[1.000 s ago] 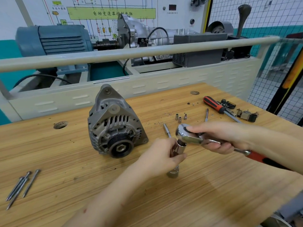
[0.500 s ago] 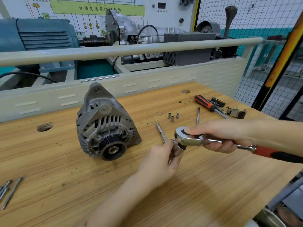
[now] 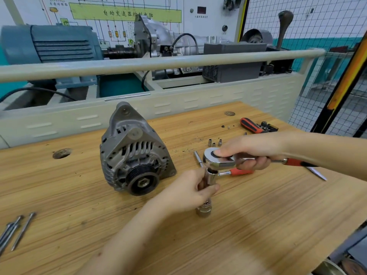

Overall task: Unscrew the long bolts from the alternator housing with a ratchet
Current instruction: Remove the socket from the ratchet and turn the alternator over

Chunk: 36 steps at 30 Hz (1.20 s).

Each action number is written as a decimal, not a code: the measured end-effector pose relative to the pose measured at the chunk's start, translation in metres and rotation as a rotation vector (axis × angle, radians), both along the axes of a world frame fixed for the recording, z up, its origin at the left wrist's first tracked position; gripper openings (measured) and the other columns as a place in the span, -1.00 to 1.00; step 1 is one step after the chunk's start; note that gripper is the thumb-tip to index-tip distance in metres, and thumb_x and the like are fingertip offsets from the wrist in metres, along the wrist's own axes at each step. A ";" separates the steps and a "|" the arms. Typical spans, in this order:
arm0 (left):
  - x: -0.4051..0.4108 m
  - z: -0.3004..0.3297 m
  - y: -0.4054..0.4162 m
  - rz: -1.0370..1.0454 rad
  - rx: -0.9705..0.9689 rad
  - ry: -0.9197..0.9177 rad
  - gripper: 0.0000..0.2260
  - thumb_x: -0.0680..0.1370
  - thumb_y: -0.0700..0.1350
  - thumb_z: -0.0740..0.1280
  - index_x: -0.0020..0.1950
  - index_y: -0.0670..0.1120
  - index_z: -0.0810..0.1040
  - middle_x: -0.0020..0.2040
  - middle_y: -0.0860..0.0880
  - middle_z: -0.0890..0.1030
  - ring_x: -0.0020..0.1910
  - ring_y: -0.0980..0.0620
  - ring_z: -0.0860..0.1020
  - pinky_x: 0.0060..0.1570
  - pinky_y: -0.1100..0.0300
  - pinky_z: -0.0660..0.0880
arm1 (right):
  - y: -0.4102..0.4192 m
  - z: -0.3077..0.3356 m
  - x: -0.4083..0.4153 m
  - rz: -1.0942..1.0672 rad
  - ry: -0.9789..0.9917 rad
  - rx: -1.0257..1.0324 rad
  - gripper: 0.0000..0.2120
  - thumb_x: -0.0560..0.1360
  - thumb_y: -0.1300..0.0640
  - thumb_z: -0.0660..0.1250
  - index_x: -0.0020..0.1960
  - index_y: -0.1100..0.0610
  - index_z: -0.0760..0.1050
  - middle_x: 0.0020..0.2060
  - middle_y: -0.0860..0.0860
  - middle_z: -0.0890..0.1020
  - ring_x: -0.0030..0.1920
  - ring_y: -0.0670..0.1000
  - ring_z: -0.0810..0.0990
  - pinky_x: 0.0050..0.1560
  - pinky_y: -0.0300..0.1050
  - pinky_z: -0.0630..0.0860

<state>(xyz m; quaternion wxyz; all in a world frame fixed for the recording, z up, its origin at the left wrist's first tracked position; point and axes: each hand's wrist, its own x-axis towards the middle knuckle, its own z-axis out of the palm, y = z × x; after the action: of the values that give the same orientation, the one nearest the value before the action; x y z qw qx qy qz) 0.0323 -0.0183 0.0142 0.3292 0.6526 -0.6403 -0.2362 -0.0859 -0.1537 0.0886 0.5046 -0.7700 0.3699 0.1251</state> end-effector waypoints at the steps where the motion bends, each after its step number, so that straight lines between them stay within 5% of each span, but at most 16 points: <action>1: 0.002 0.002 -0.001 -0.021 0.031 -0.004 -0.78 0.53 -0.03 0.29 -0.27 -0.02 0.32 -0.40 0.07 0.32 -0.47 0.19 0.28 -0.43 0.33 0.24 | -0.002 0.000 0.001 -0.018 -0.016 0.005 -0.71 0.49 -0.12 0.26 -0.18 0.12 0.46 -0.32 0.05 0.48 -0.58 -0.11 0.46 -0.58 -0.31 0.40; 10: 0.005 0.008 0.006 -0.133 0.051 0.050 -0.82 0.53 -0.05 0.28 -0.09 -0.18 0.46 -0.28 -0.08 0.41 -0.34 0.04 0.36 -0.30 0.12 0.35 | 0.008 0.010 0.001 0.415 -0.004 0.017 -0.65 0.37 -0.33 0.19 -0.39 -0.10 0.45 -0.58 -0.04 0.29 -0.62 -0.09 0.13 -0.55 -0.24 0.00; 14: 0.007 0.000 0.008 -0.063 0.037 0.057 -0.81 0.49 -0.02 0.34 -0.14 -0.15 0.49 -0.34 0.00 0.42 -0.37 0.09 0.36 -0.32 0.17 0.36 | 0.013 0.009 -0.003 0.478 -0.054 -0.128 -0.53 0.38 -0.36 0.13 -0.08 0.02 0.50 -0.39 0.12 0.37 -0.47 0.09 0.25 -0.51 -0.13 0.12; 18: 0.008 -0.017 0.015 -0.030 0.012 -0.018 -0.81 0.45 -0.03 0.40 -0.31 0.06 0.43 -0.14 -0.06 0.50 -0.20 0.06 0.44 -0.14 0.19 0.43 | 0.029 0.009 -0.008 0.525 -0.082 -0.376 -0.60 0.26 -0.43 0.20 -0.18 -0.12 0.44 -0.50 -0.12 0.45 -0.48 -0.03 0.42 -0.53 -0.22 0.38; 22: 0.006 -0.023 0.017 -0.002 -0.038 -0.027 -0.78 0.45 -0.07 0.40 -0.32 0.08 0.41 -0.03 -0.12 0.53 -0.04 0.00 0.47 0.02 0.13 0.42 | 0.044 0.003 0.003 0.593 -0.165 -0.643 -0.65 0.37 -0.28 0.13 0.05 -0.11 0.36 -0.32 -0.14 0.51 -0.44 -0.09 0.49 -0.39 -0.09 0.50; 24: 0.006 -0.026 0.021 -0.031 -0.027 -0.002 -0.85 0.42 -0.04 0.43 -0.24 0.06 0.47 0.00 -0.05 0.51 -0.02 0.07 0.47 0.04 0.25 0.43 | 0.049 -0.004 0.008 0.571 -0.206 -0.750 -0.80 0.38 -0.18 0.12 -0.14 -0.07 0.32 -0.35 -0.09 0.48 -0.38 -0.05 0.44 -0.33 -0.07 0.40; 26: 0.006 -0.033 0.022 -0.037 -0.038 -0.023 -0.74 0.36 -0.01 0.48 -0.05 -0.07 0.53 0.02 0.05 0.49 -0.02 0.18 0.43 0.02 0.48 0.34 | 0.052 -0.010 0.008 0.505 -0.235 -0.808 -0.78 0.39 -0.12 0.18 -0.27 -0.01 0.25 -0.43 -0.07 0.44 -0.41 -0.04 0.39 -0.37 -0.10 0.34; 29: 0.003 -0.041 0.019 -0.019 -0.086 -0.095 -0.66 0.37 -0.03 0.48 0.04 -0.16 0.53 0.02 0.04 0.51 -0.01 0.19 0.40 -0.03 0.57 0.23 | 0.056 -0.015 0.008 0.500 -0.244 -0.922 -0.74 0.32 -0.16 0.16 -0.33 -0.01 0.20 -0.52 -0.07 0.38 -0.49 -0.09 0.35 -0.47 -0.16 0.27; 36: -0.001 -0.048 0.015 0.065 -0.130 -0.009 -0.78 0.32 -0.14 0.51 -0.13 -0.19 0.57 -0.29 0.21 0.41 -0.24 0.46 0.40 -0.23 0.54 0.30 | 0.060 -0.009 0.022 0.591 -0.169 -1.033 -0.71 0.35 -0.13 0.20 -0.36 0.00 0.16 -0.53 -0.07 0.33 -0.50 -0.14 0.28 -0.51 -0.19 0.14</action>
<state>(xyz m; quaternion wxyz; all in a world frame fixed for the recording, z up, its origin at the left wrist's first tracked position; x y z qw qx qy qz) 0.0316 -0.0035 -0.0334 0.3752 0.6513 -0.6344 -0.1804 -0.0637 -0.0939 0.0793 0.0365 -0.9931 0.1118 0.0024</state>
